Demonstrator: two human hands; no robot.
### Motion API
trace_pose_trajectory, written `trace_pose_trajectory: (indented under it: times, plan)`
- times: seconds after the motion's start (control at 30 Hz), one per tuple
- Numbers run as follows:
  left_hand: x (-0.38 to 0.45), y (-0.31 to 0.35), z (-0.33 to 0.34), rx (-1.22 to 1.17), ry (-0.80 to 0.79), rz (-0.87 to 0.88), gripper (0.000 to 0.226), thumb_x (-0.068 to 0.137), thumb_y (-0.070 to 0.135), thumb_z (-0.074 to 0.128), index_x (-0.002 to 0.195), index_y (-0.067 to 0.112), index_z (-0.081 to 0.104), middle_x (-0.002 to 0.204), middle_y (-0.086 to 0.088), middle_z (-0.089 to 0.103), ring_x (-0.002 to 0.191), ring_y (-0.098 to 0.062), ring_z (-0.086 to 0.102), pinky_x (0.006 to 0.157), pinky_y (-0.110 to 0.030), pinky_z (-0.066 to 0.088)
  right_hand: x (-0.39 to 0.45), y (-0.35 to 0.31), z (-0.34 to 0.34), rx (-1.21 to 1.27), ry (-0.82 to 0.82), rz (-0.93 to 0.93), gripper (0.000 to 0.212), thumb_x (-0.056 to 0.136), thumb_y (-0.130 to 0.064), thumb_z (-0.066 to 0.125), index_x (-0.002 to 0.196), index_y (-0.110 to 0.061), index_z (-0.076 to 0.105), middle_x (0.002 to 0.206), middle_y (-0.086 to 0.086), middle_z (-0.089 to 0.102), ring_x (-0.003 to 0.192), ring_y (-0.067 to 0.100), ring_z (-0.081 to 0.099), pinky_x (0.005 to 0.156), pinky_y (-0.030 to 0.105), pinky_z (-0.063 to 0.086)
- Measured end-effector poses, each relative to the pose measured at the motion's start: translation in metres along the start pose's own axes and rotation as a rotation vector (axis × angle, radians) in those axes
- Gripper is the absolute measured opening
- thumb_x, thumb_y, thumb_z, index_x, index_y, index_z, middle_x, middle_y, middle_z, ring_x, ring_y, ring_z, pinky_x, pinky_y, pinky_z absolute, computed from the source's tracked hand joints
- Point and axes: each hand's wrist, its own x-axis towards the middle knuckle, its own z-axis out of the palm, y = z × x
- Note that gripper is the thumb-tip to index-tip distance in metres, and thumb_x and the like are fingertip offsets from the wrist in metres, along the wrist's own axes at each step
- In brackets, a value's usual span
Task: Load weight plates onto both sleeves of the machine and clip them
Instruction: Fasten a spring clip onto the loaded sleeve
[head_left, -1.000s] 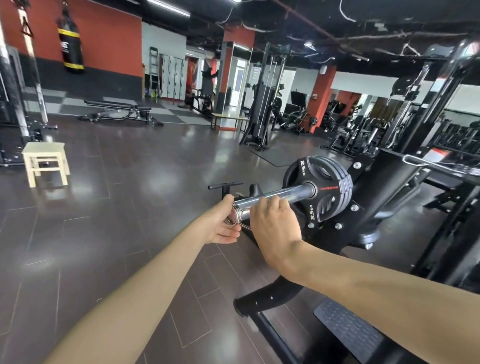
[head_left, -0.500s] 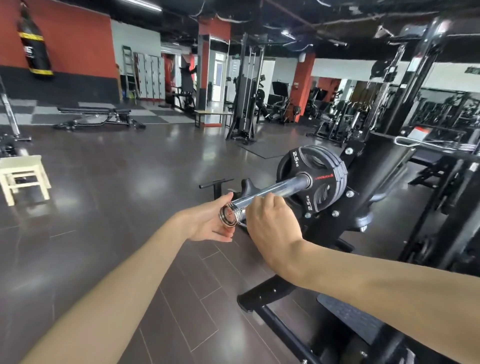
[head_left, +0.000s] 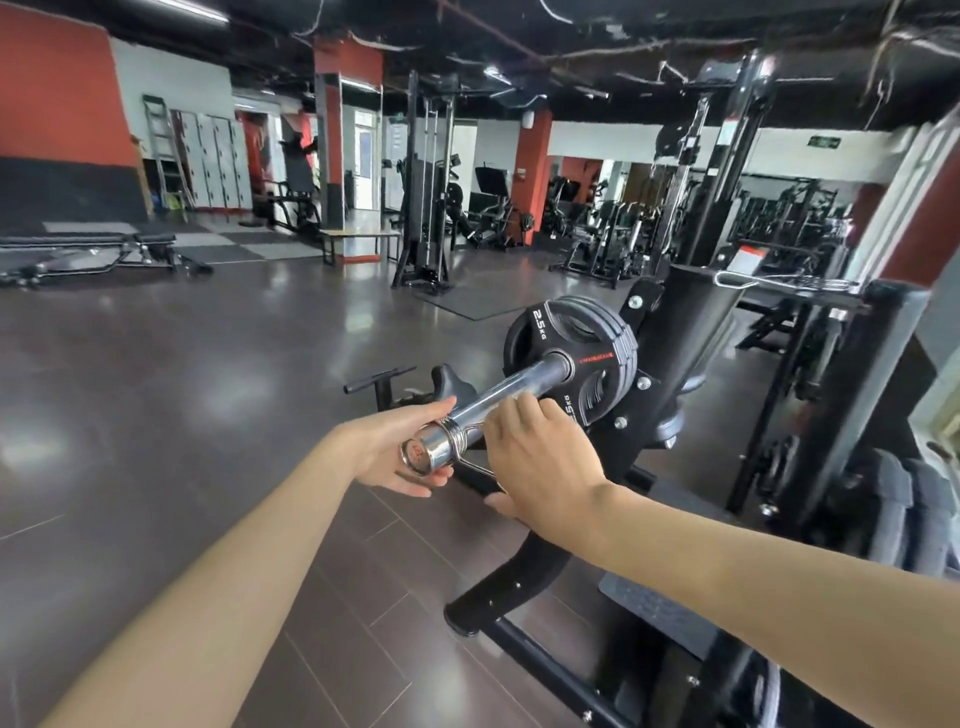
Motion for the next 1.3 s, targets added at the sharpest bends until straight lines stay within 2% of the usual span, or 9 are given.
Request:
trace_pose_trajectory:
  times: [0.13, 0.23, 0.33, 0.5, 0.73, 0.9, 1.03, 1.2, 1.3]
  plan:
    - [-0.006, 0.001, 0.002, 0.085, 0.022, -0.004, 0.07, 0.082, 0.079, 0.052, 0.11, 0.018, 0.07, 0.097, -0.007, 0.079, 0.084, -0.022, 0.073, 0.097, -0.042, 0.054, 0.0, 0.006, -0.009, 0.951, 0.093, 0.475, 0.055, 0.096, -0.06, 0.041, 0.109, -0.011, 0.06, 0.107, 0.008, 0.065, 0.103, 0.028, 0.06, 0.086, 0.038, 0.047]
    - [-0.009, 0.005, 0.003, 0.184, 0.056, -0.003, 0.073, 0.083, 0.083, 0.043, 0.114, 0.023, 0.069, 0.1, -0.003, 0.079, 0.089, -0.019, 0.073, 0.095, -0.038, 0.054, 0.008, 0.028, -0.007, 1.535, -0.445, 0.8, 0.055, 0.096, -0.057, 0.046, 0.124, -0.01, 0.057, 0.116, 0.009, 0.064, 0.098, 0.027, 0.059, 0.082, 0.037, 0.047]
    - [-0.013, 0.009, 0.004, 0.264, 0.077, -0.021, 0.076, 0.082, 0.086, 0.038, 0.114, 0.024, 0.071, 0.1, -0.001, 0.079, 0.095, -0.02, 0.074, 0.096, -0.036, 0.053, 0.012, 0.051, 0.002, 1.83, -0.872, 0.711, 0.075, 0.095, -0.051, 0.054, 0.148, -0.001, 0.038, 0.148, 0.017, 0.049, 0.139, 0.044, 0.038, 0.101, 0.059, 0.04]
    - [-0.014, 0.009, 0.002, 0.259, 0.052, -0.017, 0.077, 0.08, 0.087, 0.039, 0.115, 0.025, 0.068, 0.1, -0.005, 0.079, 0.098, -0.024, 0.075, 0.099, -0.04, 0.053, 0.03, 0.064, 0.008, 1.813, -1.057, 0.557, 0.069, 0.097, -0.041, 0.044, 0.151, 0.002, 0.035, 0.158, 0.018, 0.035, 0.148, 0.045, 0.021, 0.111, 0.071, 0.025]
    - [-0.01, 0.014, 0.0, 0.19, 0.03, -0.013, 0.073, 0.084, 0.078, 0.049, 0.119, 0.018, 0.068, 0.099, -0.009, 0.079, 0.077, -0.016, 0.073, 0.096, -0.04, 0.055, 0.046, 0.069, 0.013, 1.785, -1.18, 0.396, 0.112, 0.079, -0.082, 0.049, 0.149, 0.004, 0.036, 0.157, 0.018, 0.035, 0.147, 0.045, 0.023, 0.093, 0.074, 0.035]
    - [-0.009, 0.012, 0.0, 0.167, 0.036, 0.002, 0.069, 0.083, 0.076, 0.053, 0.117, 0.018, 0.068, 0.094, -0.007, 0.08, 0.074, -0.013, 0.075, 0.096, -0.04, 0.055, 0.048, 0.069, 0.018, 1.606, -1.25, 0.368, 0.078, 0.086, -0.058, 0.06, 0.127, 0.008, 0.053, 0.117, 0.022, 0.061, 0.101, 0.038, 0.06, 0.103, 0.056, 0.046]
    - [-0.008, 0.012, -0.003, 0.222, 0.004, 0.011, 0.074, 0.08, 0.079, 0.051, 0.117, 0.018, 0.069, 0.101, -0.007, 0.079, 0.083, -0.016, 0.075, 0.101, -0.041, 0.053, 0.045, 0.066, 0.026, 1.552, -1.294, 0.38, 0.087, 0.082, -0.066, 0.061, 0.128, 0.008, 0.054, 0.105, 0.02, 0.069, 0.091, 0.029, 0.068, 0.077, 0.031, 0.058]
    - [-0.011, 0.011, -0.02, 0.175, -0.15, -0.057, 0.074, 0.082, 0.075, 0.048, 0.128, 0.019, 0.063, 0.116, -0.008, 0.075, 0.111, -0.023, 0.071, 0.101, -0.038, 0.051, 0.039, 0.054, 0.037, 1.521, -1.197, 0.367, 0.058, 0.084, -0.05, 0.058, 0.107, 0.002, 0.067, 0.091, 0.014, 0.072, 0.09, 0.029, 0.066, 0.094, 0.057, 0.047]
    - [-0.006, 0.016, -0.02, 0.203, -0.135, -0.091, 0.069, 0.089, 0.069, 0.047, 0.129, 0.015, 0.062, 0.117, -0.012, 0.074, 0.115, -0.025, 0.069, 0.106, -0.039, 0.048, 0.038, 0.047, 0.044, 1.571, -1.111, 0.386, 0.044, 0.087, -0.041, 0.056, 0.093, 0.002, 0.065, 0.082, 0.015, 0.069, 0.071, 0.024, 0.062, 0.085, 0.045, 0.057]
